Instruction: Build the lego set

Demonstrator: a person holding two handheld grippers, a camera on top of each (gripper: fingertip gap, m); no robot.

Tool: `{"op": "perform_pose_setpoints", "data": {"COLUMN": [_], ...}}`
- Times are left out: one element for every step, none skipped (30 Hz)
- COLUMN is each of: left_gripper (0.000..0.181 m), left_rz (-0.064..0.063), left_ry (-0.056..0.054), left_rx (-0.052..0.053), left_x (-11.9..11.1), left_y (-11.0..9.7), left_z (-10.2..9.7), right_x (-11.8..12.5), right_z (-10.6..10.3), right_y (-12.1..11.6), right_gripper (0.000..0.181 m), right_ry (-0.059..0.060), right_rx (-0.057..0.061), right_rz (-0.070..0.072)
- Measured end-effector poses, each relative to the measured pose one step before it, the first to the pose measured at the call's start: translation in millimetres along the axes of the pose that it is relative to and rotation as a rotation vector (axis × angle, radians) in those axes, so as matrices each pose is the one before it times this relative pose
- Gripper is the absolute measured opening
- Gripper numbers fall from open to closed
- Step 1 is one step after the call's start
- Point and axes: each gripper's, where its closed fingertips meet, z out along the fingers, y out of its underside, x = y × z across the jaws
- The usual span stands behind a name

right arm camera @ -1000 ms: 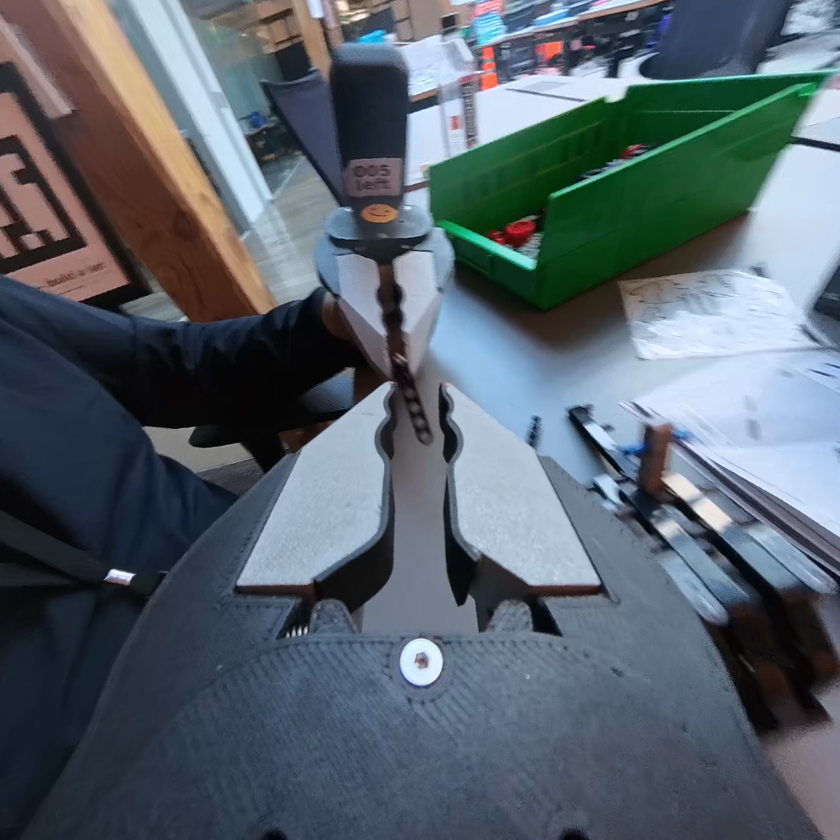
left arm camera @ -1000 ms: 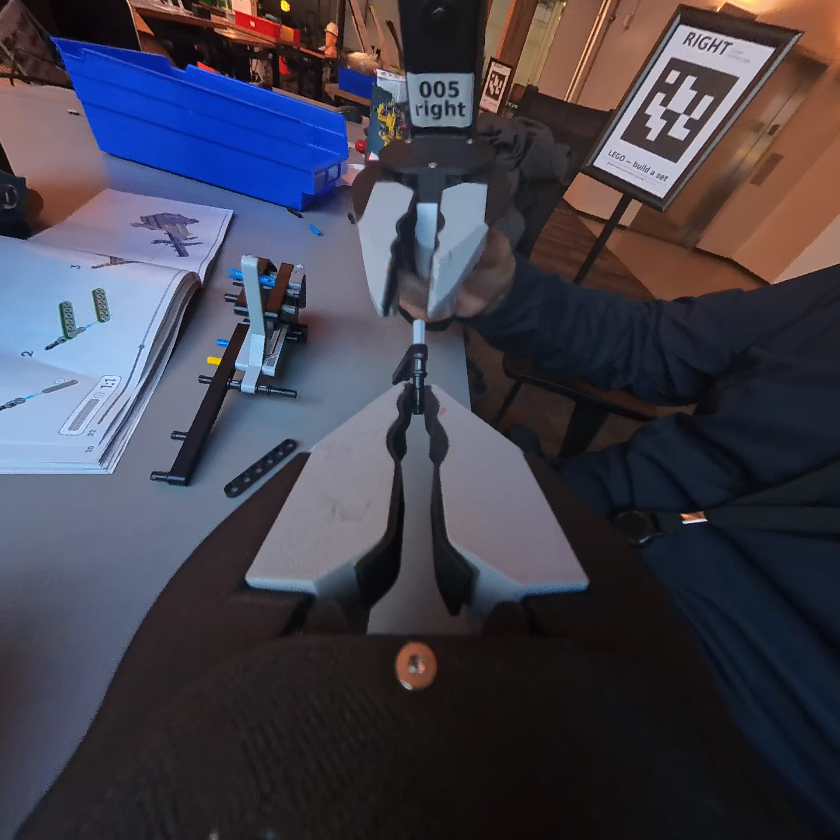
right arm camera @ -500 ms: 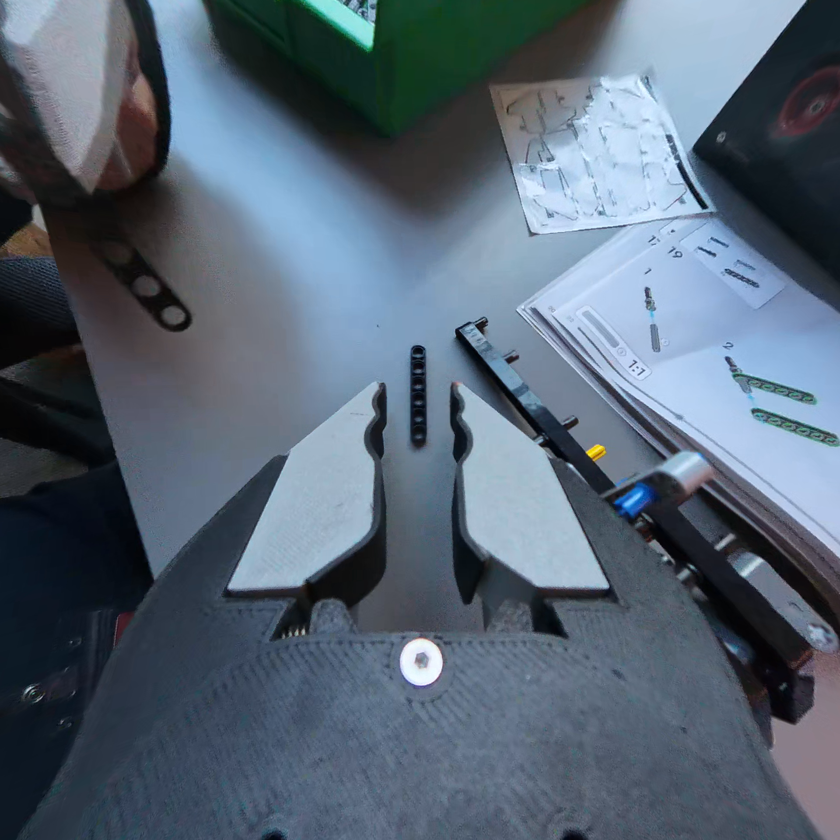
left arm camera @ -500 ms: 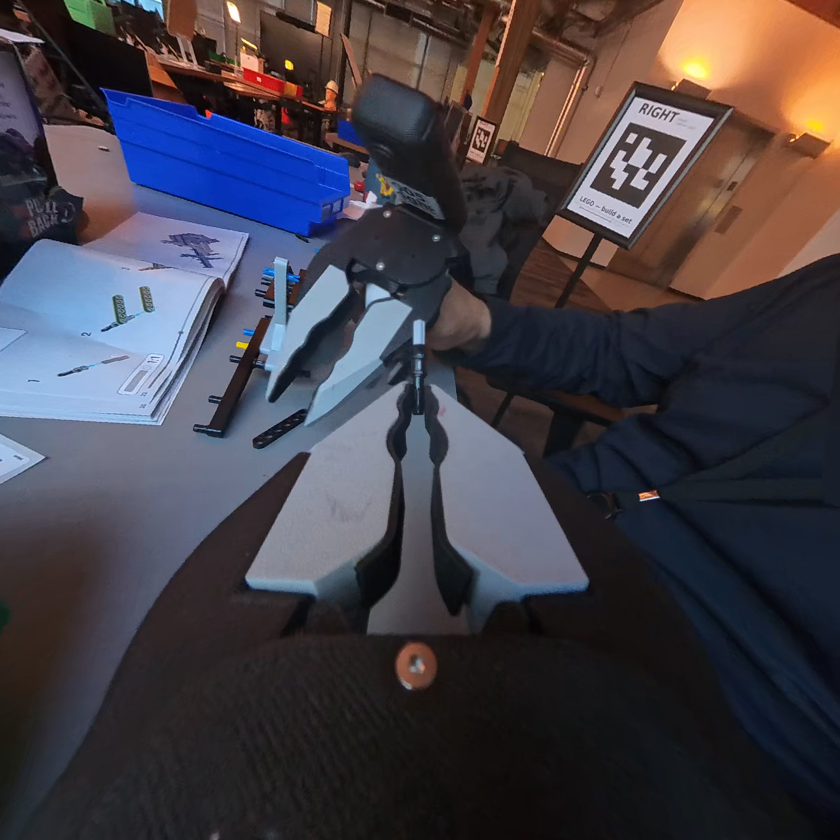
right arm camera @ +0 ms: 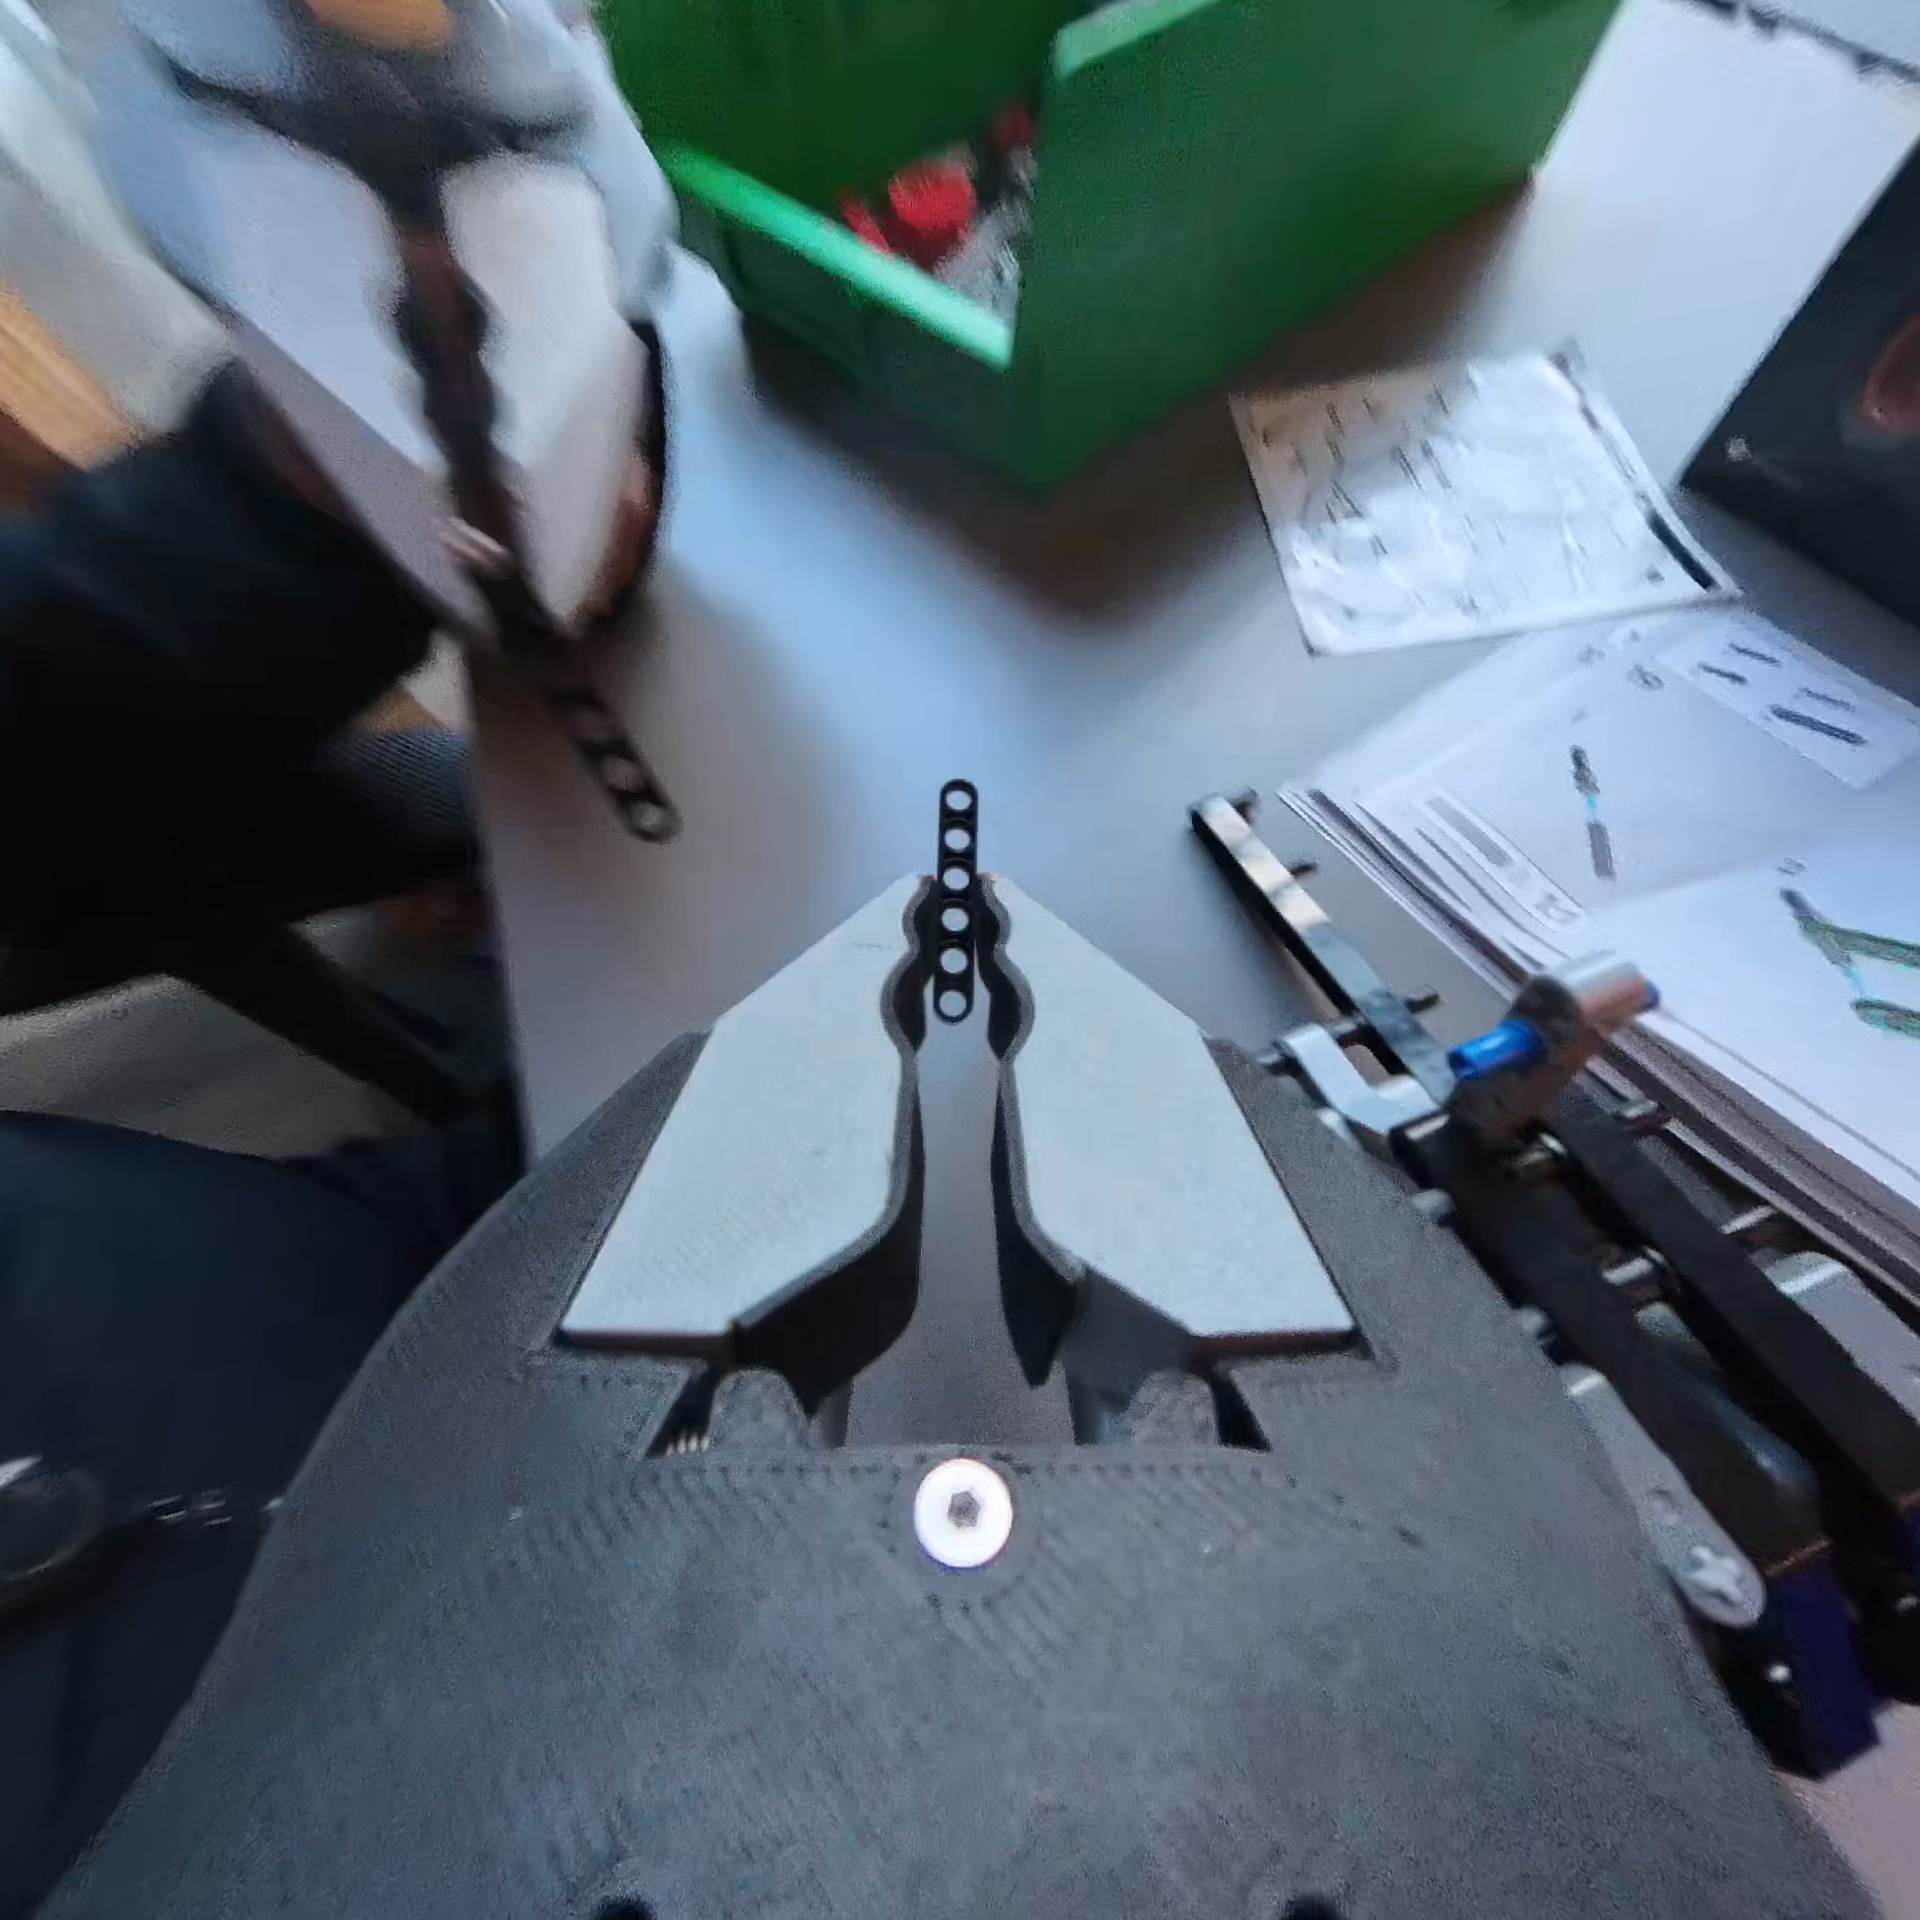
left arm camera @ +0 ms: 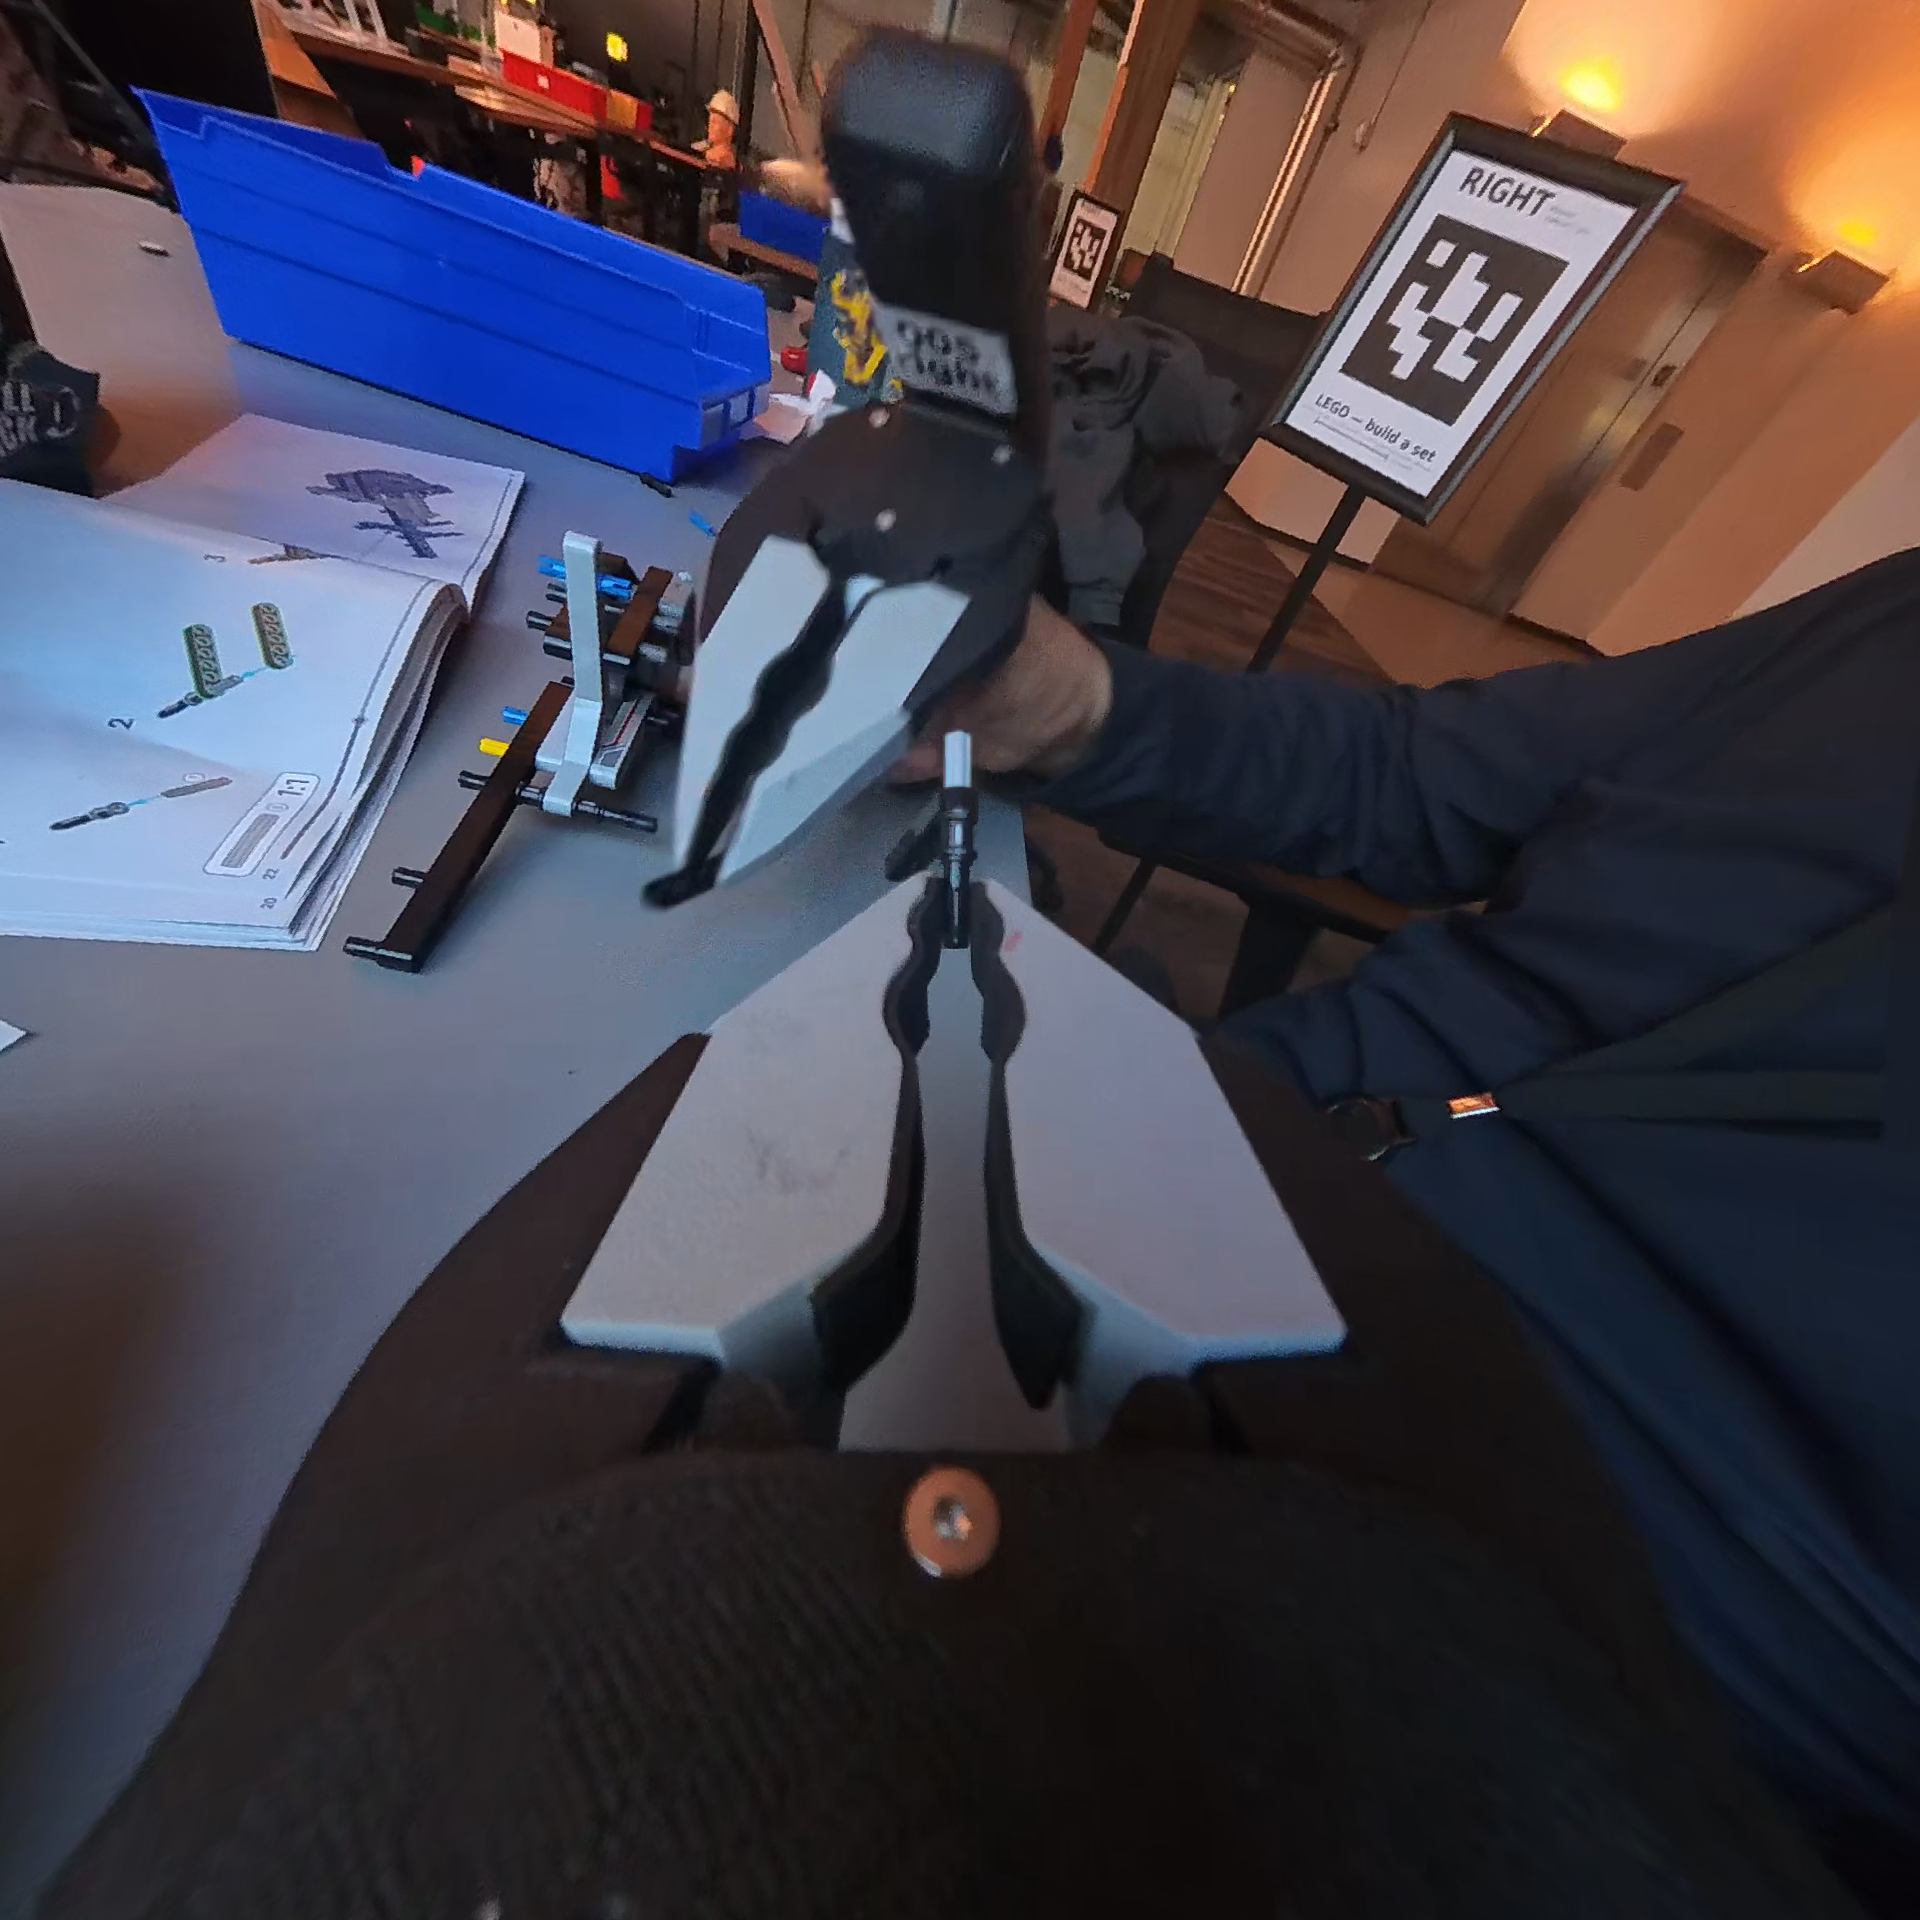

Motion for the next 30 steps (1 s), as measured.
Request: {"op": "perform_pose_setpoints", "data": {"left_gripper": [0.002, 0.002, 0.002, 0.002, 0.002, 0.002, 0.002, 0.002, 0.002, 0.002, 0.002, 0.002, 0.002, 0.002, 0.002, 0.002, 0.002, 0.002, 0.002, 0.002, 0.002, 0.002, 0.002, 0.002, 0.002, 0.002, 0.002, 0.002, 0.002, 0.002], "left_rz": [0.0013, 0.0031, 0.0038, 0.0022, 0.0006, -0.0007, -0.0049, -0.0075, -0.0037, 0.0011, 0.0013, 0.0012, -0.0005, -0.002, -0.0011, 0.0007, 0.0018, 0.0013, -0.0008, 0.0, 0.0029, 0.0041, 0.0017, -0.0009, -0.0004, 0.0011, 0.002, 0.0025, 0.0011, 0.0014], "left_ry": [-0.0086, -0.0058, -0.0044, -0.004, -0.0036, 0.0021, 0.0093, 0.0103, 0.003, -0.0061, -0.0039, 0.0001, 0.0005, -0.0004, 0.0011, 0.0026, 0.0011, 0.001, -0.0007, 0.0008, 0.0042, 0.0088, 0.0023, -0.0012, 0.0048, 0.0048, 0.0018, 0.0049, 0.0051, 0.0044], "left_rx": [-0.0095, -0.0083, -0.0054, -0.0024, 0.0003, 0.0072, 0.0154, 0.0154, 0.0075, -0.0007, -0.0007, 0.0004, 0.002, 0.0032, 0.0035, 0.0034, 0.0021, -0.0008, -0.0033, -0.0029, -0.001, 0.0022, 0.0018, 0.0012, 0.0018, 0.002, -0.0013, -0.0025, -0.0029, -0.0028], "left_x": [-0.9, -0.38, -0.1, -0.28, -0.4, 0.37, 1.31, 1.4, 0.31, -0.59, -0.35, 0.1, 0.05, -0.26, 0.01, 0.38, 0.28, 0.33, -0.24, 0.16, 0.79, 1.64, 0.5, -0.19, 0.62, 0.72, 0.43, 0.93, 0.97, 0.83], "left_y": [1.17, 1.0, 0.69, 0.38, -0.1, -0.84, -1.99, -1.89, -0.87, 0.07, 0.07, 0.01, -0.24, -0.37, -0.47, -0.48, -0.17, 0.09, 0.44, 0.35, 0.14, -0.27, -0.12, -0.17, -0.25, -0.22, 0.16, 0.42, 0.41, 0.3], "left_z": [1.02, 0.87, 0.68, 0.28, 0.05, -0.29, -0.45, -0.34, -0.08, 0.12, 0.03, -0.06, -0.17, -0.39, -0.43, -0.35, -0.2, 0.03, 0.3, 0.33, 0.06, -0.08, -0.13, -0.1, -0.06, -0.03, 0.09, 0.29, 0.53, 0.43], "right_x": [-9.32, -9.52, -7.66, -5.27, -4.68, -3.03, -1.63, -2.49, -2.53, -2.85, -3.64, -1.92, -1.54, -2.67, -2.33, -0.96, -0.9, -1.61, -1.4, 0.13, 1.17, 0.09, -0.92, -0.94, -0.25, -0.09, -0.55, -1.05, -0.58, -0.64], "right_z": [-7.26, -6.79, -5.53, -3.91, -2.78, -1.57, -0.5, 0.48, 1.36, 1.85, 2.28, 2.42, 2.35, 1.84, 1.1, 0.63, 0.68, 0.64, 0.63, 0.77, 0.59, 0.08, -0.4, -0.18, -0.01, -0.13, -0.08, -0.01, 0.22, 0.48], "right_y": [-8.75, -9.4, -8.14, -5.76, -4.84, -3.59, -1.98, -1.51, -0.97, -0.58, -0.5, 0.79, 0.97, 0.2, -1.12, -0.83, -0.22, -0.42, -0.18, 1.02, 1.82, 0.33, -0.33, 0.39, 0.69, 0.21, 0.03, 0.17, 0.26, 0.89], "right_gripper": [0.004, 0.004, 0.004, 0.004, 0.004, 0.004, 0.004, 0.004, 0.004, 0.004, 0.004, 0.004, 0.004, 0.004, 0.004, 0.004, 0.004, 0.004, 0.004, 0.004, 0.004, 0.004, 0.004, 0.005, 0.004, 0.004, 0.004, 0.004, 0.004, 0.004], "right_ry": [-0.0723, -0.0744, -0.0631, -0.0487, -0.0426, -0.0279, -0.0139, -0.0167, -0.0123, -0.0109, -0.0145, -0.0055, -0.0031, -0.0082, -0.0054, 0.0018, 0.0, -0.004, 0.0001, 0.0098, 0.017, 0.0095, 0.0008, -0.0015, 0.0013, 0.0031, -0.0008, -0.0039, -0.0002, -0.0014], "right_rx": [0.0638, 0.0696, 0.0619, 0.0438, 0.0388, 0.0305, 0.0183, 0.0145, 0.0099, 0.0065, 0.0043, -0.0053, -0.0081, -0.0027, 0.0057, 0.0017, -0.0043, -0.0019, -0.0023, -0.011, -0.0156, -0.0048, 0.001, -0.0043, -0.006, -0.0036, -0.0033, -0.0073, -0.0094, -0.0148], "right_rz": [0.0277, 0.0303, 0.0324, 0.0345, 0.0257, 0.0168, 0.0099, 0.0014, -0.0052, -0.0114, -0.0125, -0.0078, -0.0097, -0.014, -0.014, -0.0083, -0.0046, -0.0087, -0.0124, -0.0134, -0.0151, -0.0177, -0.0134, -0.0086, -0.0074, -0.0084, -0.0081, -0.0102, -0.0148, -0.016]}}
